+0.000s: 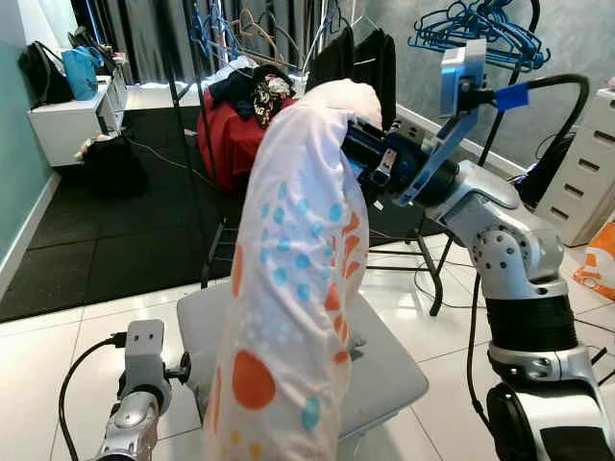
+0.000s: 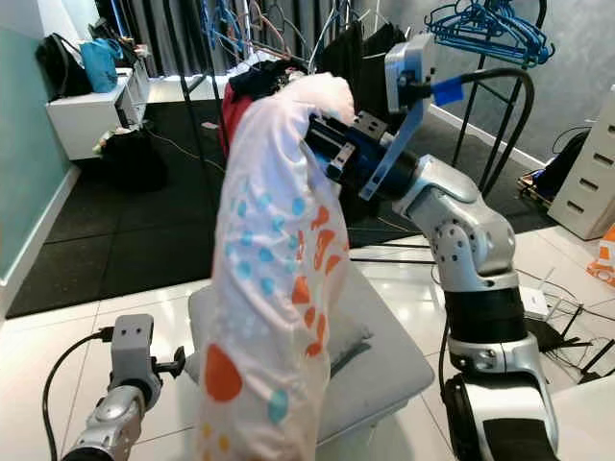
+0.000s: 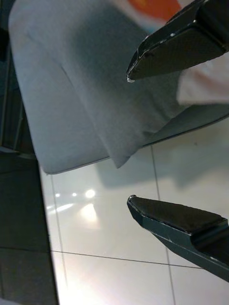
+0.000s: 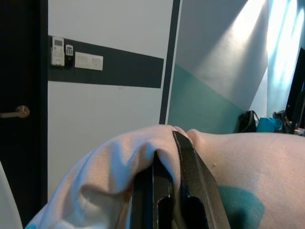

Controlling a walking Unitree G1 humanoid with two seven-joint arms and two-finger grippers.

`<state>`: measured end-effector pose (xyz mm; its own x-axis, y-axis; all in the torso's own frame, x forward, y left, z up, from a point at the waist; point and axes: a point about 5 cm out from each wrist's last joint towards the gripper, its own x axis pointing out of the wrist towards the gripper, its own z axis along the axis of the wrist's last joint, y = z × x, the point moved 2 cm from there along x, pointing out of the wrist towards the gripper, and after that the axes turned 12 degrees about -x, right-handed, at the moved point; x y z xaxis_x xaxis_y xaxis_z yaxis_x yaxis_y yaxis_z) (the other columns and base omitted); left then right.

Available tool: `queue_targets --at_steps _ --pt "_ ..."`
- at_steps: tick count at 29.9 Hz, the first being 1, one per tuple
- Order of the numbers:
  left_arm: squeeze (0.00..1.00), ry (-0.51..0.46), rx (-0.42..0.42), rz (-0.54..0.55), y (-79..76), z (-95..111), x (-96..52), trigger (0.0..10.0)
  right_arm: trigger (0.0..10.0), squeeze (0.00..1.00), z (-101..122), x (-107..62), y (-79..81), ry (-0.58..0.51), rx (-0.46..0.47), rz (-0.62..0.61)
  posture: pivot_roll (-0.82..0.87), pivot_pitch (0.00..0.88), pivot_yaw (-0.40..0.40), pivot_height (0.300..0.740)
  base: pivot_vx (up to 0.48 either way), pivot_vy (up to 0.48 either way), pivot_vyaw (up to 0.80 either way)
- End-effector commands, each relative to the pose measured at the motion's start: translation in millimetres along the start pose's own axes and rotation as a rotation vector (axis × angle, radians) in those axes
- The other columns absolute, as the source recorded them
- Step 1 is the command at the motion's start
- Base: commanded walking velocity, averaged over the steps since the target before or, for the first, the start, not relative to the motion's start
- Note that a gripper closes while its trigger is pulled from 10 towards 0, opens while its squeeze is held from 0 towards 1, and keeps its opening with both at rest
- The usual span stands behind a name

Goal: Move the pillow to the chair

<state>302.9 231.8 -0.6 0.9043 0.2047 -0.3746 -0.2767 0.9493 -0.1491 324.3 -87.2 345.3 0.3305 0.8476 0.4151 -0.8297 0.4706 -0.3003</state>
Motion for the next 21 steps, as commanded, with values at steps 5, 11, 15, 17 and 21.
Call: queue_targets --at_steps 5,11,15,17,21 --pt "0.0 -0.014 0.015 -0.008 0.8 5 1.0 10.0 10.0 0.0 1 -0.1 2.4 -0.006 0.024 -0.039 -0.17 0.0 -0.053 0.74 0.0 0.0 -0.58" --pt "0.0 -0.006 0.021 -0.016 -0.1 1 -0.3 10.0 10.0 0.0 2 -1.0 0.1 0.002 0.04 -0.067 -0.17 0.0 -0.056 0.74 0.0 0.0 -0.58" --pt "0.0 0.006 0.027 -0.022 -0.9 -2 -1.3 10.0 10.0 0.0 3 0.0 0.5 -0.004 0.048 -0.062 -0.17 0.0 -0.056 0.74 0.0 0.0 -0.58" --pt "0.0 0.015 0.031 -0.021 -0.6 -4 -1.7 10.0 10.0 0.0 5 -0.2 2.8 -0.004 0.057 -0.053 -0.17 0.0 -0.057 0.74 0.0 0.0 -0.59" --pt "0.0 0.03 0.034 -0.01 1.5 -7 -2.4 10.0 10.0 0.0 6 0.0 5.8 -0.001 0.064 -0.041 -0.17 0.0 -0.057 0.74 0.0 0.0 -0.59"
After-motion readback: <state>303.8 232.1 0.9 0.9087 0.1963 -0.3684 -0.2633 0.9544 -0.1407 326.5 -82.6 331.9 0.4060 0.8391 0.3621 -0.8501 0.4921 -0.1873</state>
